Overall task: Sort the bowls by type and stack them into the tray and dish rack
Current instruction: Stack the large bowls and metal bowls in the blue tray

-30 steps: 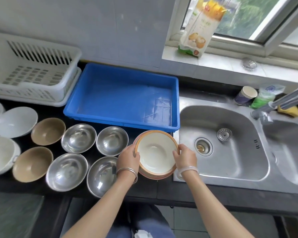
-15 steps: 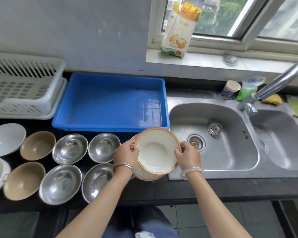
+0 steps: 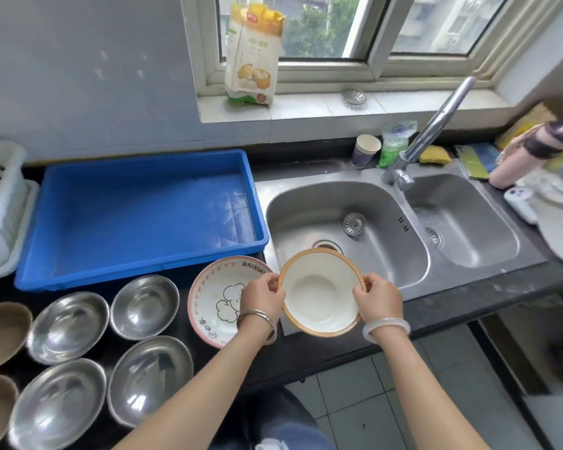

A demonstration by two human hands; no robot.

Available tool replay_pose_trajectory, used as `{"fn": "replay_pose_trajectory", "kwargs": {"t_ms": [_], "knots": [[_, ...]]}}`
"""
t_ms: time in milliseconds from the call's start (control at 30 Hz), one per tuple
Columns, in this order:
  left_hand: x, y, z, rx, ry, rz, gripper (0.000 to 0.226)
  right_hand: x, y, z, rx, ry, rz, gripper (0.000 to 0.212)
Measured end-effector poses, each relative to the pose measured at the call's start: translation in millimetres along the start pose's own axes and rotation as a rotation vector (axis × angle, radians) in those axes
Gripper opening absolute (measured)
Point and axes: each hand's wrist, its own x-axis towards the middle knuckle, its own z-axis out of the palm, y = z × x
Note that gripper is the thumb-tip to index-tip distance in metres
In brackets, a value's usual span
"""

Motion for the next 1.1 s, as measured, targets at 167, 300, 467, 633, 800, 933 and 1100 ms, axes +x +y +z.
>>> {"fn": "replay_pose_trajectory", "kwargs": {"t_ms": [167,300,467,633,800,933,1100], "knots": [[-1.3,-3.5,25.8,0.039,-0.078,-0.039,0.023,0.1,26.3,2.7,0.009,-0.035,0.095,0.013],[0.1,-8.4,34.3,0.073,-0.088,-0.063,0.021,0.0,35.7,10.6,0.025,-0.065,0.143,0.012],[2.2,-11.6,38.1,0.087,-0.097,-0.070,0.022,1.8,40.7,17.9,0.040,-0.081,0.175,0.014],[3.2,-13.2,38.6,0.085,-0.105,-0.053,0.023,2.5,45.1,20.6,0.063,-0.103,0.178,0.013],[1.6,-15.9,34.9,0.022,-0.110,-0.047,0.024,5.0,48.3,18.6,0.041,-0.159,0.129,0.019],[1.1,-17.5,22.0,-0.015,-0.055,-0.040,0.028,12.1,38.8,9.5,-0.020,-0.194,0.095,0.030],[2.9,-28.7,-11.9,0.024,0.126,-0.023,0.030,17.3,-0.8,12.6,-0.062,-0.114,-0.209,0.032]]}}
